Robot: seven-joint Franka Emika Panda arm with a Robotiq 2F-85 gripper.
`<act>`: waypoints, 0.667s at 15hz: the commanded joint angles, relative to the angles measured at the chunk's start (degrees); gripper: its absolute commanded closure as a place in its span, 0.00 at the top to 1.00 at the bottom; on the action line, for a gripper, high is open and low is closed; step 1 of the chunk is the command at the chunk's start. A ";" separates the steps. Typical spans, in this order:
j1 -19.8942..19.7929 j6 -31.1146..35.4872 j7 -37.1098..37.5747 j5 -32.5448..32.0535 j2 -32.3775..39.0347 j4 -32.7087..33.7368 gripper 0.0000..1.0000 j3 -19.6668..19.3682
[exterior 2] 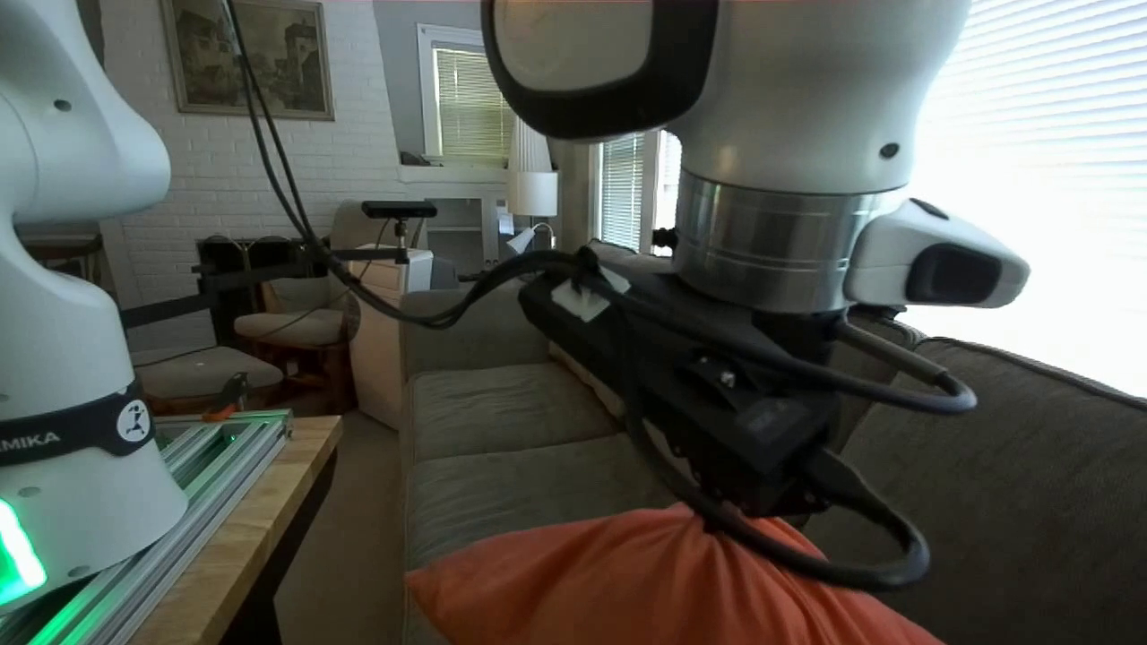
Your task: Move the pillows on the sofa
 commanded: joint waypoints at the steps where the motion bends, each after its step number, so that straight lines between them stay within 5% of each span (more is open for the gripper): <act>1: -1.52 -1.63 2.76 1.97 0.67 2.27 0.01 -1.33; 10: -2.57 -1.21 10.93 0.48 4.14 5.12 0.01 -2.54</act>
